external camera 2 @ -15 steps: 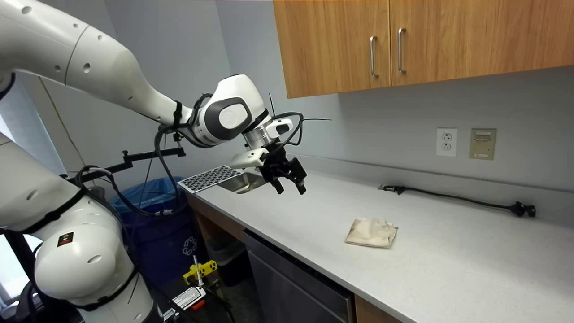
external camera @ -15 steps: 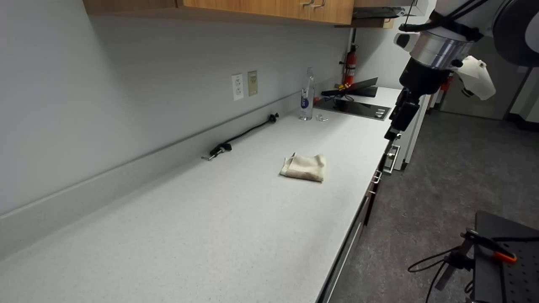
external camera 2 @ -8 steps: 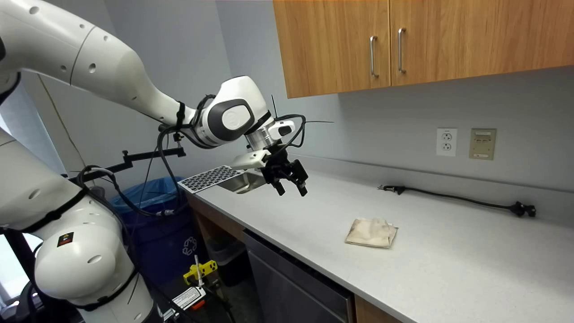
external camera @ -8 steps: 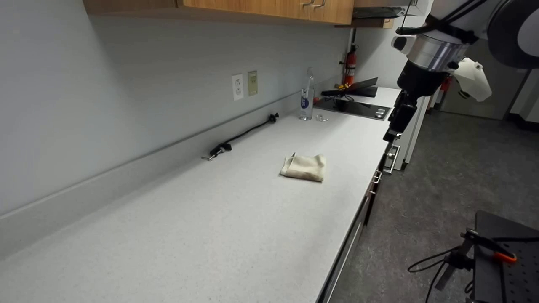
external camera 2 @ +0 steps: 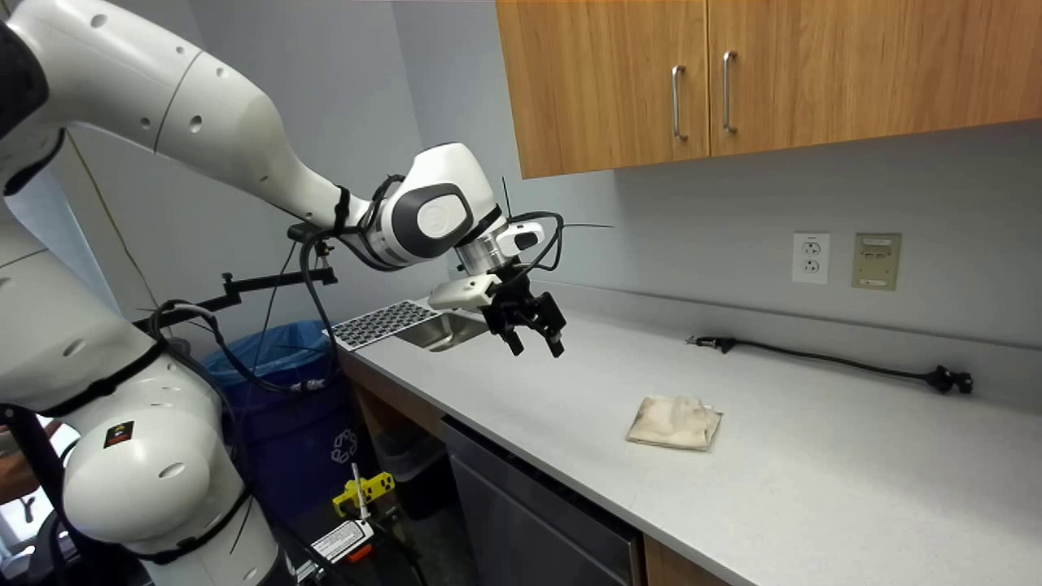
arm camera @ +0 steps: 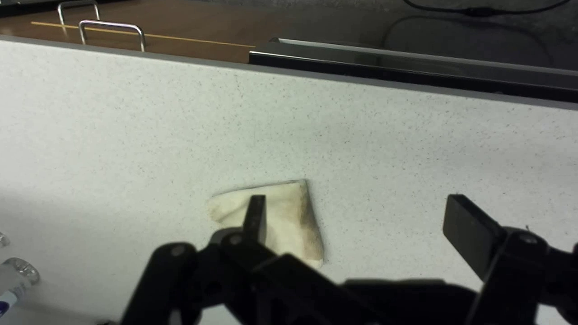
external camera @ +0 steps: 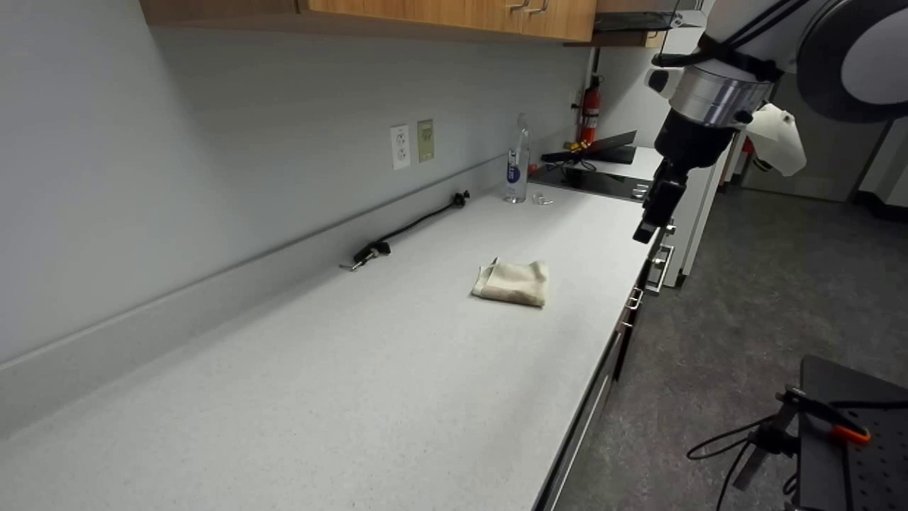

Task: Straighten out the cloth

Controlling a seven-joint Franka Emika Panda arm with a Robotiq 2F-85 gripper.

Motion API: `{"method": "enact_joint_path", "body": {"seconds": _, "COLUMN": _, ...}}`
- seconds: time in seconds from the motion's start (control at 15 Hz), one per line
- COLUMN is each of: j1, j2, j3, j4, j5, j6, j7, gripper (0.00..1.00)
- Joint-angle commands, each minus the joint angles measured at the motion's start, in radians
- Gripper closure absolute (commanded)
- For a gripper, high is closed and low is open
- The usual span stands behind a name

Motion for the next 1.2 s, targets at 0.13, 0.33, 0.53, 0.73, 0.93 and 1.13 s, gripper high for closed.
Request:
{"method": "enact_joint_path", "body": {"seconds": 0.13, "j1": 0.011, "j2": 0.214, "j3": -0.015, "j4": 0.173, "j5": 0.076, "j6": 0.028, "j7": -0.007, "gripper": 0.00}}
{"method": "enact_joint_path", "body": {"seconds": 0.33, "j1": 0.005, "j2": 0.188, "j3": -0.007, "j4": 0.151, "j5": 0.079, "j6": 0.011, "j7": 0.003, "gripper": 0.00}}
{"method": "enact_joint_path", "body": {"seconds": 0.53, "j1": 0.007, "j2": 0.246, "j3": -0.008, "j4": 0.202, "j5": 0.102, "j6": 0.011, "j7": 0.003, "gripper": 0.00}}
{"method": "enact_joint_path", "body": {"seconds": 0.73, "j1": 0.007, "j2": 0.252, "j3": -0.008, "j4": 0.209, "j5": 0.102, "j6": 0.011, "j7": 0.003, "gripper": 0.00}}
{"method": "enact_joint_path", "body": {"seconds": 0.93, "j1": 0.001, "j2": 0.283, "j3": -0.009, "j4": 0.221, "j5": 0.079, "j6": 0.029, "j7": 0.045, "gripper": 0.00}}
{"method": "enact_joint_path", "body": {"seconds": 1.13, "j1": -0.006, "j2": 0.362, "j3": -0.018, "j4": 0.275, "j5": 0.091, "j6": 0.028, "j7": 0.093, "gripper": 0.00}}
